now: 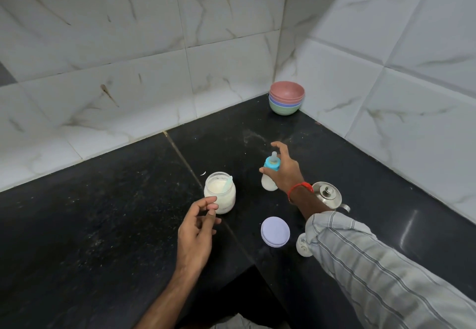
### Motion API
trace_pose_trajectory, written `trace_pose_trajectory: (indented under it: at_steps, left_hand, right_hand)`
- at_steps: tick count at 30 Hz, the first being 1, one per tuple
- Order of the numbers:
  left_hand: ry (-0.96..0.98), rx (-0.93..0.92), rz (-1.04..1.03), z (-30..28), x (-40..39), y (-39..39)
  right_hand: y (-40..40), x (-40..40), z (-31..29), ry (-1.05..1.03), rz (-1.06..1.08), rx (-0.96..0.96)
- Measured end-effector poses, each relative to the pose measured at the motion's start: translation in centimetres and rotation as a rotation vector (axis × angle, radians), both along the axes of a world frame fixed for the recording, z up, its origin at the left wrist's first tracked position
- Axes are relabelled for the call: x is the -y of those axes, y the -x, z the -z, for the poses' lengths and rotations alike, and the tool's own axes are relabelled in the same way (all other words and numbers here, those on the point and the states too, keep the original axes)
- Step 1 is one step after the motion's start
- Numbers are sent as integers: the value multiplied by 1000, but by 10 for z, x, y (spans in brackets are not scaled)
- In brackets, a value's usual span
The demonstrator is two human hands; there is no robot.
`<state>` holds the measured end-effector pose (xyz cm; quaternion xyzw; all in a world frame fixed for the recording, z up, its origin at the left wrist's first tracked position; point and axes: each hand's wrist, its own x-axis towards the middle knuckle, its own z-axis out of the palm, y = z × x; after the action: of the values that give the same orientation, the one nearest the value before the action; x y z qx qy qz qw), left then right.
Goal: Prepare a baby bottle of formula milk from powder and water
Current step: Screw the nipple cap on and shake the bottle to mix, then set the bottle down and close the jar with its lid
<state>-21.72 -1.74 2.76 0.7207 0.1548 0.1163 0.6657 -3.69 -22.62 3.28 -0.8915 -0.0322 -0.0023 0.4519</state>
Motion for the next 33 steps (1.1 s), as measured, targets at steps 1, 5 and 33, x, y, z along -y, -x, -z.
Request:
trace_pose_trajectory:
  at_steps: [1,5,33]
  left_hand:
    - [2,1,-2,1,0,-2]
    - [7,5,10,4,3,-10]
    - [-428,-194,129,50,-19,-73]
  right_hand:
    - [-2,0,2,-5,-1,-2]
    - [-8,1,14,7,-18,-21]
    - [135,56,38,744,-230,-59]
